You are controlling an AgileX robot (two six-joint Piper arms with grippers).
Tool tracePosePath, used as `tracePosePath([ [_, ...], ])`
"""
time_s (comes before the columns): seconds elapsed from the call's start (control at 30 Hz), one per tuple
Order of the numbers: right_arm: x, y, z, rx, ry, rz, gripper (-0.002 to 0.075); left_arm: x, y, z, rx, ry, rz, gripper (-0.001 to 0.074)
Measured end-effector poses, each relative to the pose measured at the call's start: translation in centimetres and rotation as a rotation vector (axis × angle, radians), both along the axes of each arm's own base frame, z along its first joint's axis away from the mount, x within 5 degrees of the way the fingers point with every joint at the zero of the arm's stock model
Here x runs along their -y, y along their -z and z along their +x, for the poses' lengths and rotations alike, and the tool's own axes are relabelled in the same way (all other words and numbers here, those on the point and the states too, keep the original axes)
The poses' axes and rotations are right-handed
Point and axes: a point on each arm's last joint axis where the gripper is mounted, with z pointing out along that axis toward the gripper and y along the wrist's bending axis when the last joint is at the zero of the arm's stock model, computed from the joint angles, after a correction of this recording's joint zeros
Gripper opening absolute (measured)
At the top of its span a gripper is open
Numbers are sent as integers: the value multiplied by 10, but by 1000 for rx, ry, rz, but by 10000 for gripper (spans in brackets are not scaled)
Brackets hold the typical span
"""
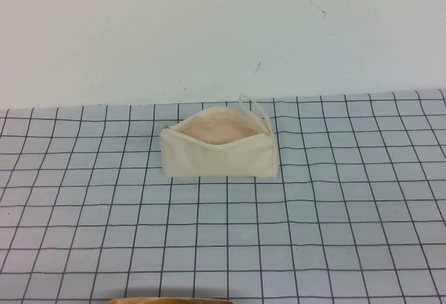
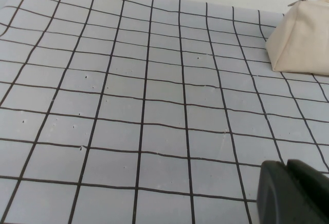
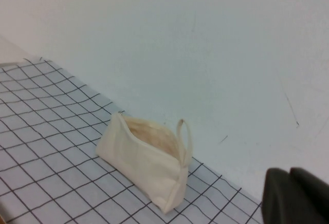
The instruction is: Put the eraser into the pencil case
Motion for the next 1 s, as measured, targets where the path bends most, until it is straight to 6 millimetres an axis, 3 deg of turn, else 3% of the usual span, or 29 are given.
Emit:
tracePosePath([
  [0.3, 5, 44, 7, 90, 86, 97, -1, 0, 0, 0, 0, 0, 0, -3],
  [0.6, 32, 86, -2, 85, 349, 120, -1, 0, 0, 0, 0, 0, 0, -3],
  [0.73, 44, 101, -7, 18, 535, 156, -1, 0, 0, 0, 0, 0, 0, -3],
  [1.0, 49, 125, -13, -229, 638, 144, -1, 0, 0, 0, 0, 0, 0, -3],
])
